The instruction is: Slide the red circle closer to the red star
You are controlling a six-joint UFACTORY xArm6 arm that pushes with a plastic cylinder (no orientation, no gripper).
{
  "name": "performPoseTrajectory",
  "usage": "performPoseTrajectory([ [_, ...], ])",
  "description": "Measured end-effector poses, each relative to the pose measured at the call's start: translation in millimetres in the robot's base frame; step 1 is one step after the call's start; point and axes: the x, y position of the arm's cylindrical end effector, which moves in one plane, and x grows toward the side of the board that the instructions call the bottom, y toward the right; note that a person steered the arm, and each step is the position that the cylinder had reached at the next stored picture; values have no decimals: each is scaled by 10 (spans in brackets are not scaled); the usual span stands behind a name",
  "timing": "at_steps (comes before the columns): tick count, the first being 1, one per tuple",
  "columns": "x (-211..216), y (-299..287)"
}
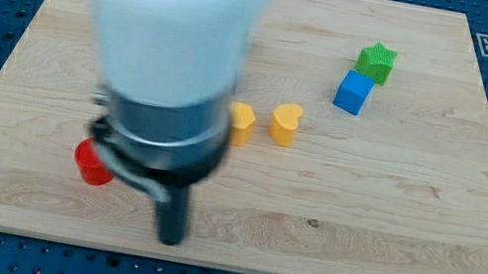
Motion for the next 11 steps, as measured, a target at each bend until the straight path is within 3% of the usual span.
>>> performPoseTrajectory([
  [1,-1,-825],
  [2,-85,-1184],
  [4,-214,-1140],
  [6,-258,-670],
  [7,-268,-647],
  [9,-327,-1185],
  [11,-496,-907],
])
